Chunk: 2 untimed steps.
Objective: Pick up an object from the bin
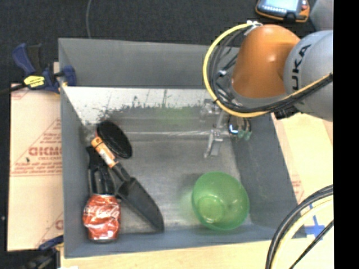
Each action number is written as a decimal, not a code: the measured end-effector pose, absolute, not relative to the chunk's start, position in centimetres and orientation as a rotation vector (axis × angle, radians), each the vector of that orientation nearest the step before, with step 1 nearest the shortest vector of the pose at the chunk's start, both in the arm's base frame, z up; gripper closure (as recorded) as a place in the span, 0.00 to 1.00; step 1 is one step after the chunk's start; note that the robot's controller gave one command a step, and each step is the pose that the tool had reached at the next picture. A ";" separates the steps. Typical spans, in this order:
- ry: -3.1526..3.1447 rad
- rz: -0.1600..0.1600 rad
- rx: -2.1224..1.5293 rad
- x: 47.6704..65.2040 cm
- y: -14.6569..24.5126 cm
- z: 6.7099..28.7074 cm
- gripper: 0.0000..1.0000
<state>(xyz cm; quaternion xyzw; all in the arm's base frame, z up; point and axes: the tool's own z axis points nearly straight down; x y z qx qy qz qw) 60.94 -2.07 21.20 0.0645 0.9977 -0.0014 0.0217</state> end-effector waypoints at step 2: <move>3.085 -0.006 -0.004 60.8 -2.0 20.8 0.00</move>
Offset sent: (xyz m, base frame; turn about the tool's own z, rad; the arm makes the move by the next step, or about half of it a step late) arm -0.0287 -0.0076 -0.0901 0.1662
